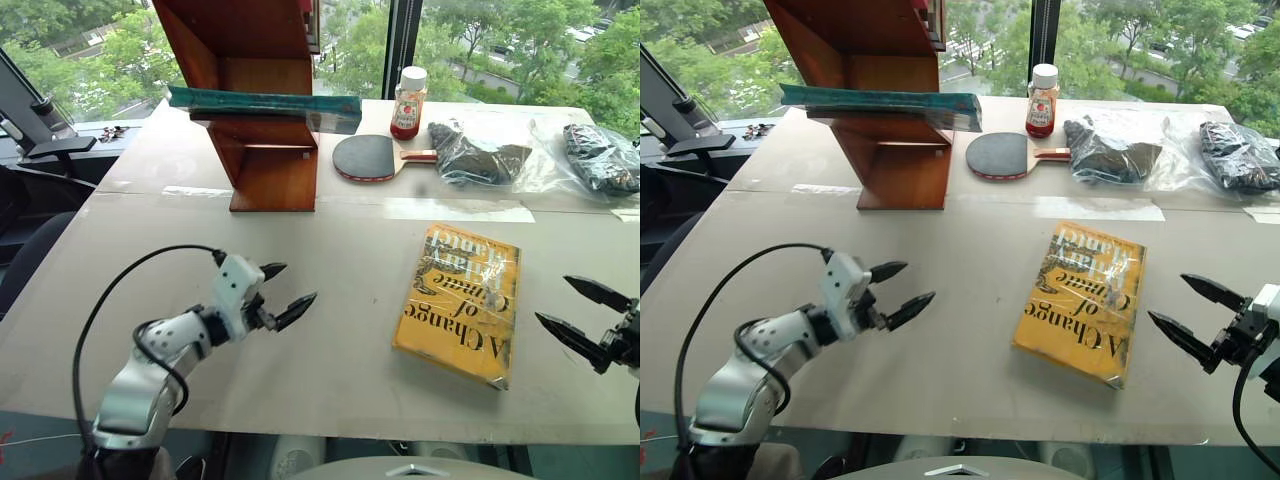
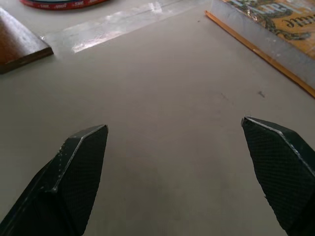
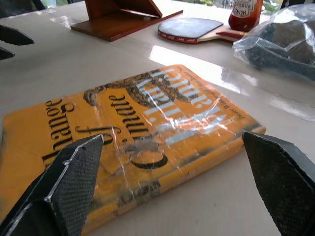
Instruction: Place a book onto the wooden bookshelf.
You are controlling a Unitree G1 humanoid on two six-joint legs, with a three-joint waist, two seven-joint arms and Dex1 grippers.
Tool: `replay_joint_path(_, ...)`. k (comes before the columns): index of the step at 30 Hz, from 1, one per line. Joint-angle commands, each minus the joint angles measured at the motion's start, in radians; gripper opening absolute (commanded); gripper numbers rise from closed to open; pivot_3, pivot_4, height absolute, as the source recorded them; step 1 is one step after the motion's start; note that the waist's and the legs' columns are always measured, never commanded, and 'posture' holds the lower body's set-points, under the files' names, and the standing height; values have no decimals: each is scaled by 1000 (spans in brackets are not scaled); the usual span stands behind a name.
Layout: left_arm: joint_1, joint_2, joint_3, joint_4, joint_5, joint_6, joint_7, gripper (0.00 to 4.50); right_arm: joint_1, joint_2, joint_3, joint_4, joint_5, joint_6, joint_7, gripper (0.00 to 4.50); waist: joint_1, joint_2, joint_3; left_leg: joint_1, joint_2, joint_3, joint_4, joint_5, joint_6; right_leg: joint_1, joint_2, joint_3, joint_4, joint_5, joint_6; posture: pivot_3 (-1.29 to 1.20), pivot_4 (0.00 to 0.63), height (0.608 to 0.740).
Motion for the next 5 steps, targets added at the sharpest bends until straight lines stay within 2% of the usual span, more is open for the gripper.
replay_joint_path(1,43,5,12,-58,31,-47,13,4456,15,15,21,61,-28,-70,47,4500,0,0,0,0,0,0,0,0,0,0,0,0,0,0,0,0,150,740)
replay_joint_path(5,39,-16,0,-78,26,-32,38,4456,15,21,46,133,-50,-112,75,4500,-1,0,0,0,0,1,0,0,0,0,0,0,0,0,0,0,150,740)
